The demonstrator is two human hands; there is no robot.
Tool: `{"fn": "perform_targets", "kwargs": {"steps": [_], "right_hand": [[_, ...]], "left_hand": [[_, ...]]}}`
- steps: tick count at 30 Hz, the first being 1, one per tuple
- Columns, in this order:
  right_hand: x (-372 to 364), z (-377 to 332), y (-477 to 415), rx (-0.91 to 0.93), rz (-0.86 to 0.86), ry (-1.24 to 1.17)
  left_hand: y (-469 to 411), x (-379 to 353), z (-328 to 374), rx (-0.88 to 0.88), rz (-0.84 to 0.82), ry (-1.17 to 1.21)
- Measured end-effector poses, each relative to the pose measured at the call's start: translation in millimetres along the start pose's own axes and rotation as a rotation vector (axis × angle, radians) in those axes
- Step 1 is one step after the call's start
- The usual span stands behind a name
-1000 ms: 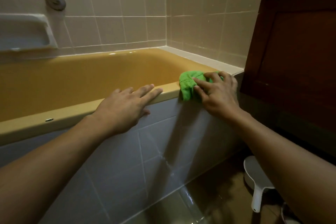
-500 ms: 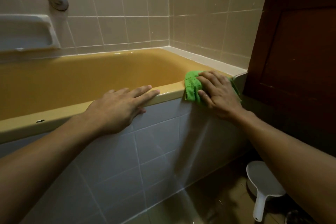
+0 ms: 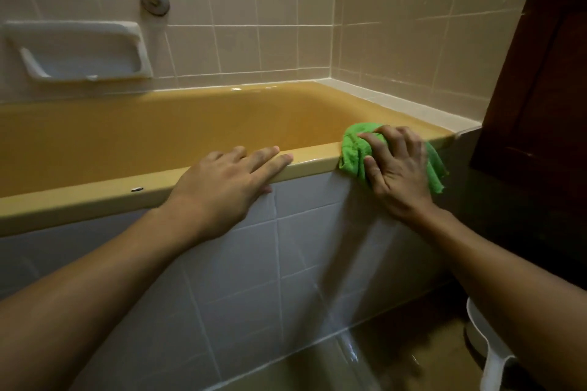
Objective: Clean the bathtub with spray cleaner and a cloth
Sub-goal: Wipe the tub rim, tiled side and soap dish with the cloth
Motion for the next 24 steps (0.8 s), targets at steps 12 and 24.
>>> {"fn": "perform_targets", "kwargs": {"steps": [12,24], "right_hand": [[-15.7,-125.0,5.4,0.157,-0.036,0.078],[-0.5,-125.2,7.3,-0.032,-0.119,0.110]], "left_hand": [[100.9,-2.2,-70.3,0.037,0.090,-0.087],[254.9,6.1,-177.7,0.171,0.167,-0.142]]}}
Point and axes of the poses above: each hand's wrist, its own y-axis away from the middle knuckle, its own x-axis out of the back of the hand, z = x × y, the point moved 1 cm from there along -y, towards the middle knuckle, and after that the axes turned 5 degrees about -z, right-handed, at the moved point
